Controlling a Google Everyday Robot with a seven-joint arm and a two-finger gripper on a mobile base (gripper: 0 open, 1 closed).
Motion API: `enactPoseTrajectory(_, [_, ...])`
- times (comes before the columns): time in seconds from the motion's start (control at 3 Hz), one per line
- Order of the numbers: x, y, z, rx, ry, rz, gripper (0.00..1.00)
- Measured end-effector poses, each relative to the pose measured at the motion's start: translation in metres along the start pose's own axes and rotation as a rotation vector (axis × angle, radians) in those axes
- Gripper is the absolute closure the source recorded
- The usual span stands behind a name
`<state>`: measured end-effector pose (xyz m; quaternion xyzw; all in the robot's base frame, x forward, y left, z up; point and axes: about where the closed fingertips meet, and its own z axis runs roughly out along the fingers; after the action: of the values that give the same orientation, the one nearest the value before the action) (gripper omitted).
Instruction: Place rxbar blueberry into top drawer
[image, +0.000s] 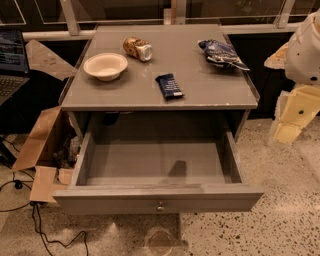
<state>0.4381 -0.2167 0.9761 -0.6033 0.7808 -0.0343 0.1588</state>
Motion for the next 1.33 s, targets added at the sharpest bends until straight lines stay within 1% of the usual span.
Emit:
enactPoseTrajectory(0.33, [0.0,0.0,0.0,0.0,0.0,0.0,0.0])
enactPoseTrajectory(0.67, [-0.012,-0.018,0.003,0.047,-0.043,0.064,0.0])
enactPoseTrajectory(1.0, [-0.023,-0.044,0.01,0.081,-0.08,0.181,0.0])
enactPoseTrajectory(1.33, [-0.038,-0.072,0.025,0.07,-0.127,0.284,0.0])
